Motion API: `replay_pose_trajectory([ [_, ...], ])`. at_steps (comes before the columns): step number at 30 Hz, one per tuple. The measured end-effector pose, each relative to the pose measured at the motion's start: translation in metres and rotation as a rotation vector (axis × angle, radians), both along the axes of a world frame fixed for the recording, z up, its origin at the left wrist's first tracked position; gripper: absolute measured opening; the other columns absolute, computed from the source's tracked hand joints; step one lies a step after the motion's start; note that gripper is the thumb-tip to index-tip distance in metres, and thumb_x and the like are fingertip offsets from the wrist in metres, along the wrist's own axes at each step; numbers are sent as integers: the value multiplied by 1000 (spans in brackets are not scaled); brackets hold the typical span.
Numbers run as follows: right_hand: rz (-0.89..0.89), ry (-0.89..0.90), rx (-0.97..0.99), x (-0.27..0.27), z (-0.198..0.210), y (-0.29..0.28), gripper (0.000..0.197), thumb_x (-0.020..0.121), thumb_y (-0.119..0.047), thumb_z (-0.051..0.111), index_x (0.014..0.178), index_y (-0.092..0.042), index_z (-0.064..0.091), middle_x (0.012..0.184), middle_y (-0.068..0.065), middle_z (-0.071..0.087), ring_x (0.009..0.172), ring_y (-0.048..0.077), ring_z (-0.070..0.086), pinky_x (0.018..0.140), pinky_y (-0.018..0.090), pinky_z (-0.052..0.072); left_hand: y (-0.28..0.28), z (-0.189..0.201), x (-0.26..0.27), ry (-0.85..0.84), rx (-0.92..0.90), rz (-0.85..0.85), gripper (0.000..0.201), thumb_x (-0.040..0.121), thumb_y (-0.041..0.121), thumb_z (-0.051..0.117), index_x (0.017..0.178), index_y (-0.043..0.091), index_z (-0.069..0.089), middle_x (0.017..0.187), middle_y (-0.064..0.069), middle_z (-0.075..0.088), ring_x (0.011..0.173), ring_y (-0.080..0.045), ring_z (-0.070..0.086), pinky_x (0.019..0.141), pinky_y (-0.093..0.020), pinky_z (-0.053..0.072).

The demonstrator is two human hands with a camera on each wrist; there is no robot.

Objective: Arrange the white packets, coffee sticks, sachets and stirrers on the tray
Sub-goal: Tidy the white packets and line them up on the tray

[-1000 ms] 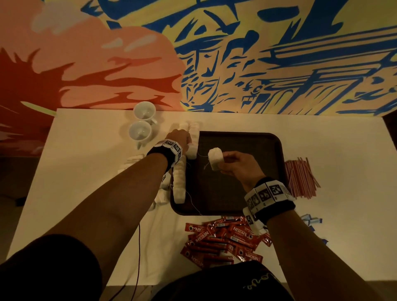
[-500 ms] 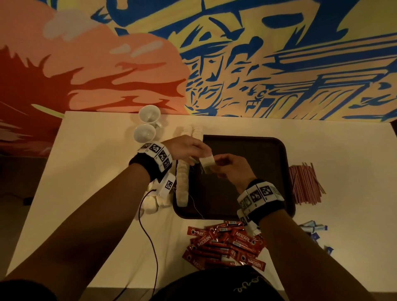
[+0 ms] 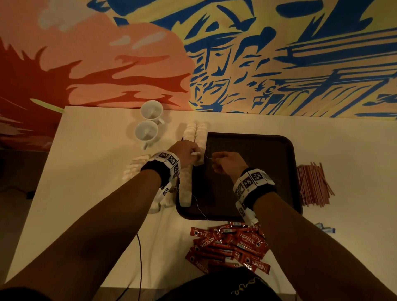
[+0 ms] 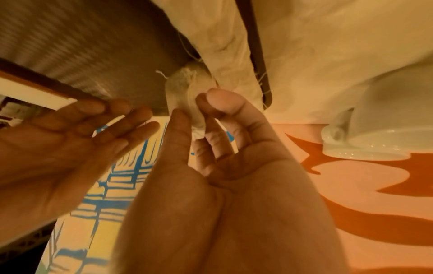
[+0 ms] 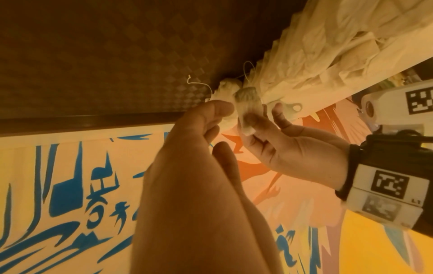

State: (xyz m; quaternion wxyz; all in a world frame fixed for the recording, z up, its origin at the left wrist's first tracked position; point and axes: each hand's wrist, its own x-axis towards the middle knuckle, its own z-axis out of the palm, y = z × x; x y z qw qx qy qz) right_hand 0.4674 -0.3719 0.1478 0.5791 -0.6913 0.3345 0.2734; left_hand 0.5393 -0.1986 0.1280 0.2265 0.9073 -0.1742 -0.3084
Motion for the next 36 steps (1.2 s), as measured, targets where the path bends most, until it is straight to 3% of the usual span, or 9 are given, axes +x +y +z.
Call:
replay_pose_trajectory([
  [7,-21,72,54,19,-10,8,36,104,6,41,136,2,56,137,21,60,112,31,63,100,36,51,-12,-21,4,15,119,-67,26,93,27,62,118,24,70,113,-8,69,99,-29,66,86,-33,53],
  [9,-48,82,96,22,-15,10,38,105,6,39,140,4,52,142,24,56,103,31,64,101,36,49,-12,-22,8,-1,103,-65,28,93,25,62,119,25,70,115,-9,68,101,-29,65,86,-33,52],
  [12,-63,83,138,28,-25,11,39,107,5,36,144,6,46,145,26,52,85,24,63,90,29,55,-12,-23,15,-36,103,-47,31,91,23,62,120,28,69,119,-9,66,105,-30,64,83,-28,48],
  [14,-45,83,120,31,-31,12,39,106,6,37,144,7,46,143,26,54,77,20,60,99,37,51,-12,-24,18,-47,106,-30,32,89,22,63,120,30,68,119,-9,65,104,-29,64,80,-26,45],
  [17,27,62,32,34,-38,15,39,102,6,45,140,7,51,140,29,57,102,34,67,103,44,51,-14,-26,18,-56,91,-28,30,89,18,63,117,25,69,116,-8,66,103,-29,64,79,-26,45],
  [20,68,54,8,37,-39,17,39,101,5,46,140,7,51,139,31,57,125,43,59,102,46,52,-15,-29,15,-87,58,-14,24,89,16,64,111,23,70,117,-9,66,101,-28,64,78,-26,42],
  [25,98,35,-3,42,-43,15,38,101,6,45,138,8,54,136,32,58,125,45,59,103,49,52,-13,-27,12,-133,-11,26,37,89,14,66,124,26,66,141,-9,55,119,-30,60,91,-24,41],
  [30,108,30,9,45,-50,16,39,101,6,44,138,6,55,136,30,59,125,43,60,103,47,53,-8,-25,11,-111,21,26,43,86,9,68,126,26,65,124,-6,65,110,-26,64,88,-27,46],
  [36,90,80,41,48,-53,17,40,100,5,47,139,-1,55,132,24,64,116,40,66,98,49,56,-9,-27,8,-153,50,-13,41,87,9,65,126,22,65,124,-6,65,111,-27,62,95,-38,51],
])
